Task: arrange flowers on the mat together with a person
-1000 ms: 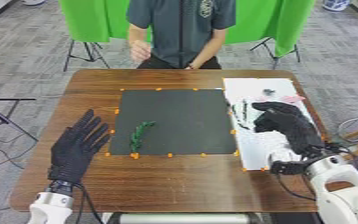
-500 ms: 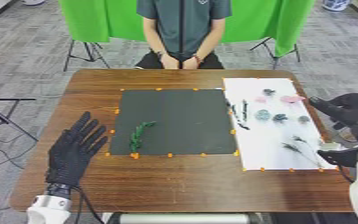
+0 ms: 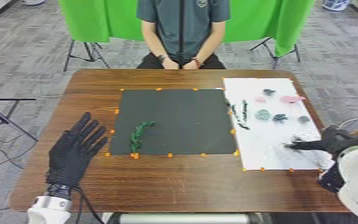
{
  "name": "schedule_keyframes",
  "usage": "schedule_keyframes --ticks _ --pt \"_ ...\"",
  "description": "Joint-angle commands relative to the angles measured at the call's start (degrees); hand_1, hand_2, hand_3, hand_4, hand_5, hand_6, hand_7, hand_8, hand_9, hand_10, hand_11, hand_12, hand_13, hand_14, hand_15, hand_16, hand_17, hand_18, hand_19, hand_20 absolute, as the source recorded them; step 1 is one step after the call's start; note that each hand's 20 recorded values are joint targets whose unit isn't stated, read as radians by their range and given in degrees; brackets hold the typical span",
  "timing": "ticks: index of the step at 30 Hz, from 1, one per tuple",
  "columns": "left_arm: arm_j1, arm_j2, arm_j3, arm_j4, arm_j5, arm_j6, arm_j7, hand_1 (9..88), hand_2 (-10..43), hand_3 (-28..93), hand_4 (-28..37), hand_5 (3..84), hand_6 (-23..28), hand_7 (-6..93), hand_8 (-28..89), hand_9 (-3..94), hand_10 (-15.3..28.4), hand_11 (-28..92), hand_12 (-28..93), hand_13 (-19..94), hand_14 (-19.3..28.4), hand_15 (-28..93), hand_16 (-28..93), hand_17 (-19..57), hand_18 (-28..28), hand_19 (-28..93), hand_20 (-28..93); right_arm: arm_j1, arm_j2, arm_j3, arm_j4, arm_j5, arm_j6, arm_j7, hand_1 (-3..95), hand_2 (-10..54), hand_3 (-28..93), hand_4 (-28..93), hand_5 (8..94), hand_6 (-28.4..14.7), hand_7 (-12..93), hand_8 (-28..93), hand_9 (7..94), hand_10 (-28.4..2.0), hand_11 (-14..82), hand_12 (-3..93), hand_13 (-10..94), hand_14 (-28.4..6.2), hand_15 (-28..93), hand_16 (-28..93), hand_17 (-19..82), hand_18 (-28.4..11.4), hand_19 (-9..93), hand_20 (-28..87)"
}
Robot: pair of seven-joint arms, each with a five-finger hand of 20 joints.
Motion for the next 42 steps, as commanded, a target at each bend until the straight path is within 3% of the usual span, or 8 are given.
schedule_keyframes --ticks 1,21,24,29,31,32,34,42 --pt "0.3 -0.75 0.09 0.16 0.44 0.17 -0.42 25.0 -3.6 70 -28.2 28.9 3.2 12.5 -7 22.1 10.5 14 15 20 13.3 15 4 -11.9 20.6 38 9 -4.3 -1.3 -0.1 2.2 -7.2 6.5 -1.3 36.8 -9.5 24 -22 44.1 -13.5 13 -8 46.4 -18.8 30.1 24.6 43 -15.0 51 14 18 -21.5 66 28" --pt "-0.3 -0.87 0.53 0.65 0.44 -0.38 -0.58 24.6 -3.7 70 -28.3 28.9 3.2 12.4 -7 22.0 10.4 14 15 20 13.4 15 4 -12.0 20.6 38 9 -5.8 -1.6 -5.5 8.1 -16.6 16.9 -6.3 45.9 -9.5 19 -19 52.6 -5.6 29 -14 57.2 -15.2 43.4 27.9 55 -12.3 63 15 24 -20.3 74 28" --pt "-0.2 -0.40 0.68 0.61 0.32 -0.31 -0.35 24.5 -3.7 70 -28.3 28.8 3.3 12.4 -7 22.1 10.5 14 15 20 13.4 15 4 -12.0 20.6 38 9 -6.1 -1.1 -6.2 9.4 -16.1 20.2 -7.3 48.0 -8.4 24 -22 55.9 -3.8 32 -15 61.4 -13.8 44.9 28.2 59 -11.5 64 16 25 -20.0 75 28" --pt "-0.5 -0.25 0.86 0.81 0.23 -0.59 -0.55 24.5 -3.7 70 -28.3 28.9 3.3 12.3 -7 22.1 10.5 14 15 20 13.3 15 4 -12.0 20.6 38 9 -6.5 -1.0 -6.7 10.9 -16.3 20.2 -8.4 46.2 -9.5 52 -28 61.8 -1.0 35 -17 67.5 -11.8 46.1 29.3 66 -9.7 65 18 28 -19.1 77 26" --pt "-0.4 -0.10 0.91 0.82 0.23 -0.60 -0.50 24.5 -3.7 70 -28.3 28.9 3.3 12.3 -7 22.1 10.6 14 15 20 13.3 15 4 -12.0 20.6 38 9 -6.7 -1.0 -6.6 11.4 -16.6 19.5 -9.2 47.3 -9.5 54 -28 63.3 -0.4 36 -16 69.8 -11.2 46.0 29.9 67 -9.4 65 19 29 -19.0 77 26" --pt "-0.3 -0.10 0.92 0.76 0.23 -0.56 -0.39 24.6 -3.7 70 -28.3 28.9 3.3 12.4 -7 22.1 10.6 14 15 20 13.3 15 4 -12.0 20.6 38 9 -6.7 -1.1 -6.7 11.7 -16.6 19.0 -9.3 50.0 -9.1 51 -28 64.1 -0.1 37 -7 71.7 -10.6 46.1 30.6 69 -9.0 65 20 30 -18.9 78 26" --pt "-0.3 0.05 0.97 0.77 0.14 -0.50 -0.41 24.6 -3.7 70 -28.3 28.9 3.3 12.4 -7 22.1 10.6 14 15 20 13.2 15 4 -12.0 20.6 38 9 -7.1 -1.1 -6.6 12.2 -16.9 18.2 -10.4 53.9 -8.0 47 -28 65.4 0.0 40 -2 73.9 -10.2 45.9 31.2 70 -8.7 65 21 30 -18.7 78 26" --pt "-0.5 0.16 0.91 0.91 0.84 -0.91 -0.82 24.5 -3.6 70 -28.3 28.9 3.3 12.3 -7 22.2 10.6 14 15 20 13.4 15 4 -12.0 20.6 38 9 -8.6 -2.1 -5.1 13.5 -15.9 19.3 -13.2 54.6 -6.9 62 -28 75.4 2.2 42 0 83.3 -8.5 45.7 32.2 79 -6.8 65 24 35 -17.8 81 27"
